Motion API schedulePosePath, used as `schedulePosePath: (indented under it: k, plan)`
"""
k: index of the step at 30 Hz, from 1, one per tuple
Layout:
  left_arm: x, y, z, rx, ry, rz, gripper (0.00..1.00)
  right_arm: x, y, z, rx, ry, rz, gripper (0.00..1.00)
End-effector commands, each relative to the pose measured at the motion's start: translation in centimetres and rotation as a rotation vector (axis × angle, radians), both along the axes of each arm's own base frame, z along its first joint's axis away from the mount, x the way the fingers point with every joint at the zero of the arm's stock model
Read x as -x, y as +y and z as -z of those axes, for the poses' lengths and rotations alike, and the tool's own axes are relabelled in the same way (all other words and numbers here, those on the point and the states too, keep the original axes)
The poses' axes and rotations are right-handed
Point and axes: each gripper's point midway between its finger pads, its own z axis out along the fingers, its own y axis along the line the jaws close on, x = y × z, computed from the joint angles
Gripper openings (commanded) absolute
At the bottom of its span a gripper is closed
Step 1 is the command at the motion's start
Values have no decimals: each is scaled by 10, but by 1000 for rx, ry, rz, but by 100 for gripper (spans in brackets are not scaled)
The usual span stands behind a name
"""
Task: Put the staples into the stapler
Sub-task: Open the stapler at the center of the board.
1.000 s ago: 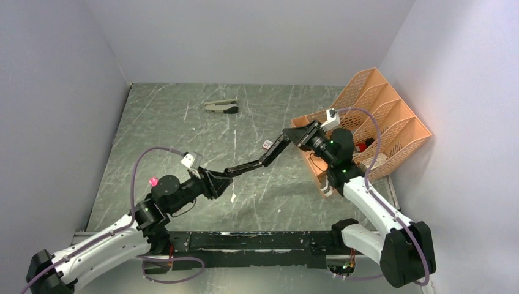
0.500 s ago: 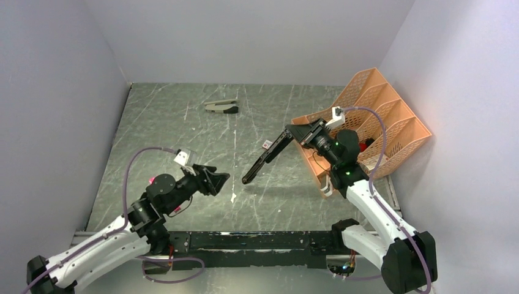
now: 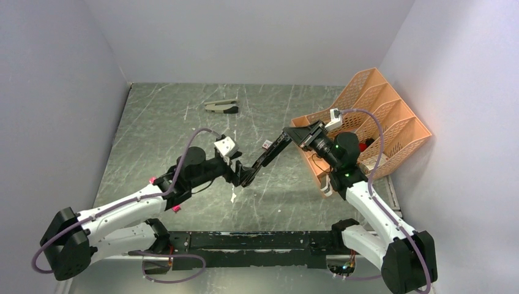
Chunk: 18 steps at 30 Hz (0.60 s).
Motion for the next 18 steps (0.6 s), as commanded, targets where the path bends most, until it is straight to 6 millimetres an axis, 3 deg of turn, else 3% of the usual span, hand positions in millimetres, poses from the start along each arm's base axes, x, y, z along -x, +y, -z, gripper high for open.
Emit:
schedulePosePath:
  k: [1, 7, 11, 18]
  plan:
    - [11, -25, -29, 36, -158, 161, 79, 7, 3, -28, -75, -76, -33, 0]
    - [20, -44, -14, 14, -158, 229, 79, 8, 4, -28, -88, -73, -45, 0]
    - [16, -49, 0, -23, -149, 208, 77, 8, 4, -27, -95, -68, -43, 0]
    - [3, -50, 26, -110, -131, 152, 63, 9, 4, -25, -110, -60, -47, 0]
